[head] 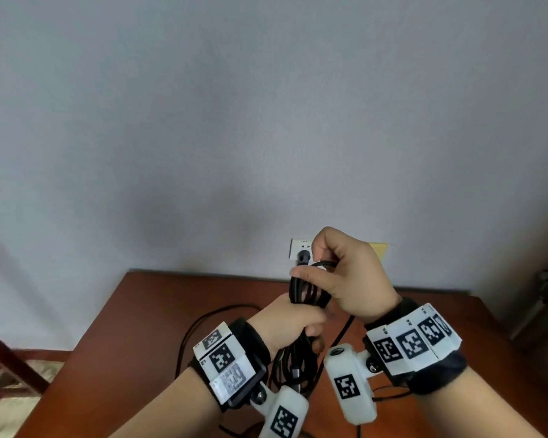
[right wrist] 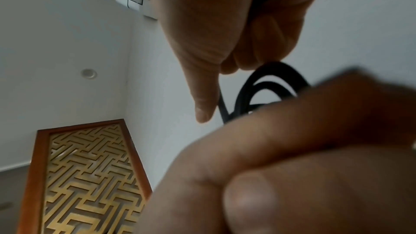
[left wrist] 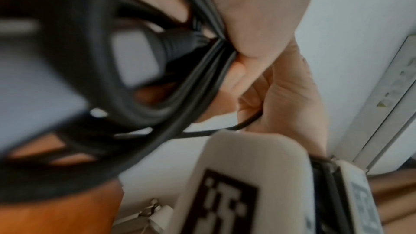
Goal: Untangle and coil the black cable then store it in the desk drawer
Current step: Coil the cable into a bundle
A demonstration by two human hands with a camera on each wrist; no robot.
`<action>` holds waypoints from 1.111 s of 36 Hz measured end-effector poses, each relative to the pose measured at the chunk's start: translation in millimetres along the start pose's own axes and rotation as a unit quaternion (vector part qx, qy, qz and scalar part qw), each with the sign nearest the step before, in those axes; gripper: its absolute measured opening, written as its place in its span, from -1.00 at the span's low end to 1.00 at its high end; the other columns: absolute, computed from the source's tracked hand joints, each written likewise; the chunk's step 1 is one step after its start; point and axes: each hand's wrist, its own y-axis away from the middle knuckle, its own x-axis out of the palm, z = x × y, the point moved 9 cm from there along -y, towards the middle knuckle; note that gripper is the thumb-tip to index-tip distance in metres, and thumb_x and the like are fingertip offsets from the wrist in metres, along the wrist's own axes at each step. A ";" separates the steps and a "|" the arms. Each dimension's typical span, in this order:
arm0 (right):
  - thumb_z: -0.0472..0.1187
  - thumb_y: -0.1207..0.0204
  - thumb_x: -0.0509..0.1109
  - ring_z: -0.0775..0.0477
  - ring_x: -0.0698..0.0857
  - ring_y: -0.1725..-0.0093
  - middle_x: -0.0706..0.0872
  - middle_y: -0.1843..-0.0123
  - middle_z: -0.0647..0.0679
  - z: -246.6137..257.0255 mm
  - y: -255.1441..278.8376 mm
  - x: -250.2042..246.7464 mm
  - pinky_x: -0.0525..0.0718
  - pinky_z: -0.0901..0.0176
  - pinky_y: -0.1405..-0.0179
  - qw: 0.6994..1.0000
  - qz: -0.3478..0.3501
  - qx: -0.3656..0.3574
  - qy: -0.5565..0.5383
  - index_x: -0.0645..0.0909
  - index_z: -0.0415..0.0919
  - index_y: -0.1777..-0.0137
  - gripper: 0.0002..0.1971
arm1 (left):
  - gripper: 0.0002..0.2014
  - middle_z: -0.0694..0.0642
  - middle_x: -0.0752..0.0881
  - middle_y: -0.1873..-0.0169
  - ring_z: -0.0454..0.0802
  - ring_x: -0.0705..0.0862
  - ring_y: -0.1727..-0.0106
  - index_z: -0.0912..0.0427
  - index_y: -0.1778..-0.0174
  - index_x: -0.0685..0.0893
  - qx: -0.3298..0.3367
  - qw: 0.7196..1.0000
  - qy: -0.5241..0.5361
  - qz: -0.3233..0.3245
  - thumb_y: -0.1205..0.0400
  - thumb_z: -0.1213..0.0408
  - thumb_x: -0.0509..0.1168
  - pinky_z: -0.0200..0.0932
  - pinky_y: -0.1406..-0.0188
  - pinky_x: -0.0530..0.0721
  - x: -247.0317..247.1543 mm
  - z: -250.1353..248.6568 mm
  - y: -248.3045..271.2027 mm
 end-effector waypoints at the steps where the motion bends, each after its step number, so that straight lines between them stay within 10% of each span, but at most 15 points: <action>1: -0.21 -0.36 0.60 0.15 0.34 0.48 0.40 0.51 0.14 -0.6 -0.3 -0.2 0.39 0.28 0.47 1.000 -0.004 -0.001 0.001 0.40 -0.06 0.33 -0.65 | -0.79 0.05 0.33 0.66 0.01 0.42 0.61 0.07 0.53 0.67 -0.001 1.000 0.016 -0.006 -0.43 0.36 0.37 -0.17 0.49 0.49 0.5 -1.2 1.3; 5: -0.13 -0.53 0.44 0.15 0.43 0.49 0.47 0.45 0.05 -13.0 3.1 -2.8 0.45 0.31 0.46 0.999 -0.005 0.031 0.004 0.48 -0.20 0.19 -0.78 | -0.78 0.04 0.34 0.65 0.03 0.48 0.61 0.17 0.28 0.65 0.008 0.995 0.094 -0.015 -0.69 0.30 0.23 -0.20 0.53 0.44 -4.0 -7.4 1.8; 12: 0.04 -0.61 0.24 0.08 0.63 0.36 0.65 0.40 -0.14 -35.7 20.9 1.7 0.57 0.13 0.20 0.996 0.012 0.078 -0.036 0.47 -0.26 0.12 -0.68 | -0.81 -0.01 0.32 0.66 -0.03 0.43 0.62 0.23 0.32 0.62 0.044 0.964 0.258 -0.054 -0.51 0.17 0.30 -0.25 0.58 0.46 -24.6 -23.5 0.1; 16: -0.13 -0.54 0.26 -0.10 0.56 0.52 0.49 0.45 -0.18 -40.9 28.0 -4.2 0.55 0.16 0.41 0.982 -0.045 0.085 -0.163 0.38 -0.31 0.11 -0.78 | -0.77 -0.03 0.30 0.63 -0.05 0.43 0.62 0.27 0.03 0.71 0.055 0.958 0.274 -0.070 -0.63 0.20 0.23 -0.26 0.58 0.44 -37.0 -26.7 0.2; 21: -0.28 -0.54 0.31 0.19 0.39 0.59 0.49 0.39 0.05 -41.8 30.9 -6.7 0.38 0.40 0.63 0.971 -0.093 0.081 -0.206 0.49 -0.23 0.17 -0.92 | -0.68 -0.03 0.30 0.59 -0.07 0.44 0.59 0.24 -0.26 0.69 0.067 0.961 0.258 -0.075 -0.64 0.23 0.22 -0.26 0.59 0.44 -37.5 -28.8 0.3; 31: -0.46 -0.52 0.39 0.10 0.65 0.37 0.74 0.39 0.00 -31.6 32.0 15.4 0.60 0.29 0.29 0.988 -0.034 0.082 -0.125 0.64 -0.26 0.31 -0.81 | -0.84 -0.02 0.51 0.58 -0.09 0.56 0.48 0.19 0.10 0.78 0.118 0.965 0.216 -0.085 -0.43 0.35 0.41 -0.22 0.45 0.56 -33.0 -34.9 -3.4; 40: -0.38 -0.57 0.30 0.17 0.52 0.44 0.62 0.42 0.11 -30.4 34.3 36.4 0.47 0.35 0.41 0.989 0.086 0.087 -0.077 0.57 -0.15 0.29 -0.78 | -0.66 0.27 0.73 -0.20 0.22 0.71 -0.17 0.25 -0.12 0.76 0.125 0.967 0.215 -0.057 -0.45 0.23 0.33 0.06 -0.10 0.68 -29.9 -32.7 -2.0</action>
